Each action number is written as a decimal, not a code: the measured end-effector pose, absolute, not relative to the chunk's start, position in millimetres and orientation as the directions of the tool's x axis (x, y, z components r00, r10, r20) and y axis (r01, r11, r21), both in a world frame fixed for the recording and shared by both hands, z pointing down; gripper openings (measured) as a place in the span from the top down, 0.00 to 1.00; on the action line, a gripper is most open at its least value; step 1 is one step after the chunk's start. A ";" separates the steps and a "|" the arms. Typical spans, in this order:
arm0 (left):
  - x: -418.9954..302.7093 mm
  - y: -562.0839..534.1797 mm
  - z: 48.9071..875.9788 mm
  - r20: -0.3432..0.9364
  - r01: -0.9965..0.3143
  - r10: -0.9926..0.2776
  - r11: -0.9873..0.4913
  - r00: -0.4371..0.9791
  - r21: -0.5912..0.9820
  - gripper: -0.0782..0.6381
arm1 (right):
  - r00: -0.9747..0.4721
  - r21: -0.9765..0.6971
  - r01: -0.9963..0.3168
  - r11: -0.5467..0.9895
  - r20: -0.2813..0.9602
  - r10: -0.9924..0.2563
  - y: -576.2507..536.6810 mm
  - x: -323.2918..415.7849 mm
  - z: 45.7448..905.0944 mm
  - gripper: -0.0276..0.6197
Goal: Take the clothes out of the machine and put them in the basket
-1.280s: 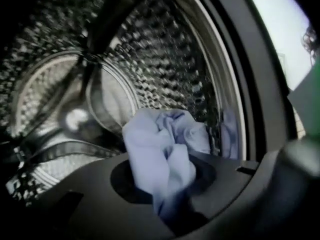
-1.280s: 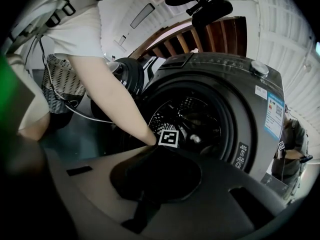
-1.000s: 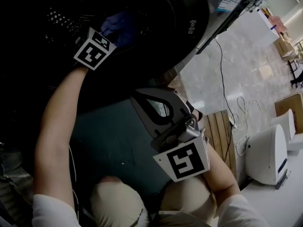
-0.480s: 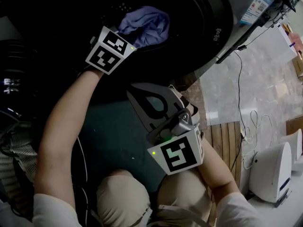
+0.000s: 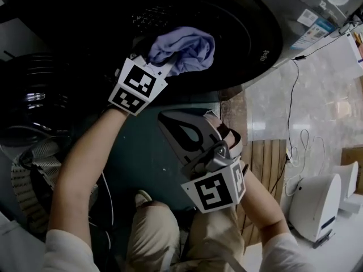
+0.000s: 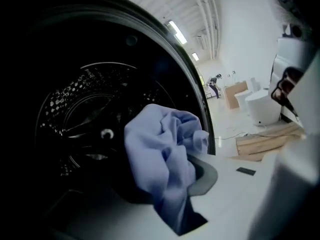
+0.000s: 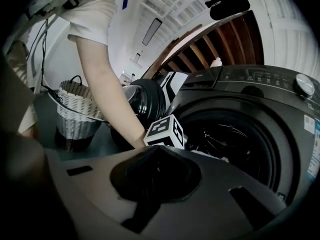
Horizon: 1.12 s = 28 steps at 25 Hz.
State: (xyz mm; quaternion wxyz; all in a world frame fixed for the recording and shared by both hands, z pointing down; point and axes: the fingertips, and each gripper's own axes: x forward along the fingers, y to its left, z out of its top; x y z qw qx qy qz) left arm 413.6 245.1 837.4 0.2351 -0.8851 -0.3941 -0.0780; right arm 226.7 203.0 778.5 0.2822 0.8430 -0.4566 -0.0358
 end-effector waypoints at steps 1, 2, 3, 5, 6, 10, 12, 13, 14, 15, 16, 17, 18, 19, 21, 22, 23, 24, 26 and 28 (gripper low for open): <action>401.6 240.2 837.5 0.331 0.741 0.663 -0.589 0.671 -0.323 0.73 | 0.575 0.485 -0.764 -0.425 0.215 -0.789 201.7 220.3 775.1 0.94; 388.6 237.6 836.0 0.340 0.748 0.666 -0.595 0.664 -0.295 0.73 | 0.571 0.458 -0.778 -0.430 0.232 -0.787 202.9 213.2 770.5 0.94; 375.5 236.9 833.2 0.351 0.754 0.668 -0.596 0.656 -0.275 0.73 | 0.568 0.434 -0.789 -0.435 0.247 -0.785 205.9 205.9 764.6 0.94; 352.7 236.8 823.7 0.369 0.762 0.668 -0.600 0.646 -0.246 0.73 | 0.560 0.402 -0.804 -0.437 0.269 -0.783 212.7 191.3 748.7 0.94; 343.0 234.8 816.9 0.374 0.759 0.665 -0.610 0.646 -0.228 0.73 | 0.555 0.393 -0.811 -0.434 0.279 -0.784 215.4 183.8 739.0 0.94; 312.2 213.7 771.5 0.370 0.714 0.637 -0.692 0.676 -0.112 0.73 | 0.540 0.353 -0.830 -0.431 0.321 -0.778 224.1 165.2 690.3 0.94; 297.6 205.6 745.6 0.375 0.685 0.623 -0.727 0.686 -0.045 0.73 | 0.535 0.312 -0.841 -0.443 0.346 -0.771 231.2 159.6 662.6 0.94; 290.5 203.2 732.7 0.378 0.668 0.615 -0.744 0.692 -0.014 0.73 | 0.527 0.289 -0.848 -0.444 0.362 -0.769 235.6 156.5 648.3 0.94; 284.1 201.9 718.9 0.381 0.654 0.606 -0.756 0.698 0.006 0.73 | 0.515 0.266 -0.856 -0.443 0.379 -0.769 239.9 153.9 633.9 0.94; 278.6 201.7 704.5 0.383 0.644 0.599 -0.765 0.703 0.014 0.73 | 0.503 0.248 -0.864 -0.439 0.390 -0.771 243.6 152.1 619.1 0.94; 273.5 202.4 689.7 0.386 0.636 0.592 -0.771 0.708 0.017 0.73 | 0.492 0.237 -0.871 -0.431 0.397 -0.775 246.8 151.2 603.9 0.94; 268.2 203.4 674.9 0.389 0.629 0.585 -0.777 0.712 0.018 0.73 | 0.481 0.231 -0.877 -0.422 0.400 -0.780 249.8 150.9 588.2 0.94; 262.4 204.0 659.7 0.392 0.619 0.577 -0.785 0.717 0.023 0.73 | 0.470 0.226 -0.882 -0.413 0.401 -0.786 252.7 151.2 572.1 0.94; 256.4 203.5 643.9 0.393 0.605 0.566 -0.796 0.725 0.029 0.73 | 0.459 0.222 -0.888 -0.402 0.403 -0.792 255.2 151.9 555.4 0.94; 243.0 198.4 609.5 0.392 0.565 0.536 -0.824 0.747 0.049 0.73 | 0.436 0.221 -0.900 -0.377 0.403 -0.805 258.6 152.6 520.0 0.94; 234.9 194.4 591.2 0.390 0.540 0.518 -0.839 0.761 0.061 0.73 | 0.425 0.225 -0.904 -0.363 0.397 -0.813 259.1 151.7 500.7 0.94; 225.8 190.0 571.9 0.384 0.514 0.499 -0.855 0.777 0.071 0.73 | 0.414 0.230 -0.909 -0.348 0.390 -0.823 259.3 150.2 480.9 0.94; 216.3 185.0 552.2 0.374 0.486 0.477 -0.870 0.795 0.078 0.73 | 0.402 0.234 -0.914 -0.333 0.391 -0.828 259.8 148.7 462.3 0.94; 198.9 171.7 513.2 0.344 0.416 0.417 -0.906 0.841 0.082 0.73 | 0.371 0.239 -0.925 -0.294 0.410 -0.833 259.1 146.7 429.9 0.94; 183.2 152.8 477.3 0.307 0.336 0.345 -0.938 0.887 0.083 0.73 | 0.331 0.247 -0.937 -0.246 0.413 -0.848 249.3 142.8 400.1 0.94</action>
